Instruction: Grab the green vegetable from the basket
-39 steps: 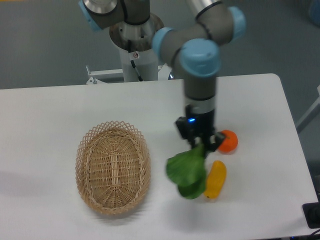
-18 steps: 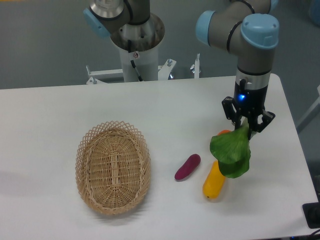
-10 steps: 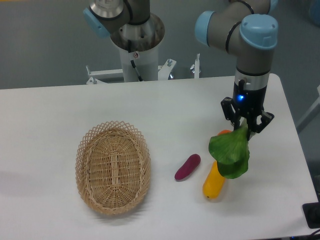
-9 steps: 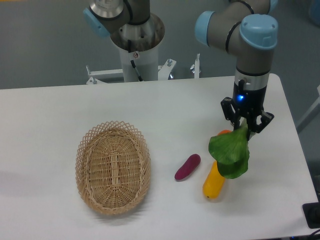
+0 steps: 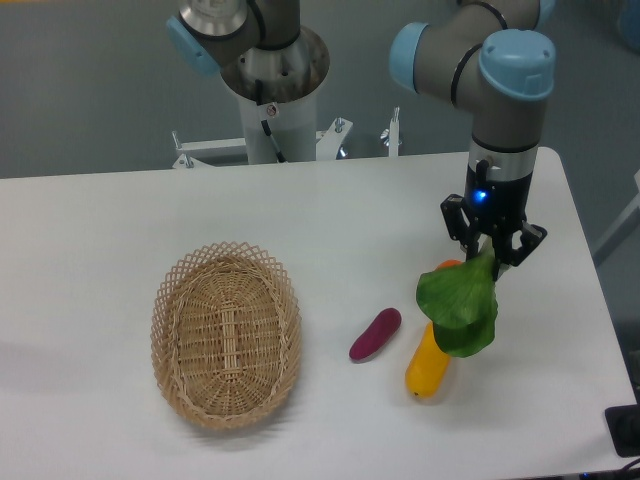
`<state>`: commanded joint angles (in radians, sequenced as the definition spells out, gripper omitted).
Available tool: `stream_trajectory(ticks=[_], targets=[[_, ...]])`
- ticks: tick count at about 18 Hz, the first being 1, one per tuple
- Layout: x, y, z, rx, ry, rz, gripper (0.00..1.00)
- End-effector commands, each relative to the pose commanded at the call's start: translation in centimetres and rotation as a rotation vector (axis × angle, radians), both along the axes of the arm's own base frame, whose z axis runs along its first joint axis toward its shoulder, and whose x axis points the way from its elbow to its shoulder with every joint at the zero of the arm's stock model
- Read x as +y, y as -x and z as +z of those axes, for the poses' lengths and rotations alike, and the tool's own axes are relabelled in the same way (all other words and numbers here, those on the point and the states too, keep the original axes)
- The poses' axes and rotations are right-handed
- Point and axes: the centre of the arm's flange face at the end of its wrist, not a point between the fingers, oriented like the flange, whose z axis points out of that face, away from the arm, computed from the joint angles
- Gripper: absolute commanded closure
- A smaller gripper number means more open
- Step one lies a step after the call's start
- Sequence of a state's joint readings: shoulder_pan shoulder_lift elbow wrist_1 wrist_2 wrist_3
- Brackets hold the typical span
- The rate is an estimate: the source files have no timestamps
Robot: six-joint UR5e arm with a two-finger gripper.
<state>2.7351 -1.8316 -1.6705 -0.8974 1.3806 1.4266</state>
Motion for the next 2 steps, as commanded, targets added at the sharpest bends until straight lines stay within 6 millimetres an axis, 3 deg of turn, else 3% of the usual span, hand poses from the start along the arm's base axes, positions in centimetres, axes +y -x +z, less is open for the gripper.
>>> stream_trajectory(ticks=[2], targets=[[-0.01, -0.02, -0.06, 0.000, 0.000, 0.000, 0.56]])
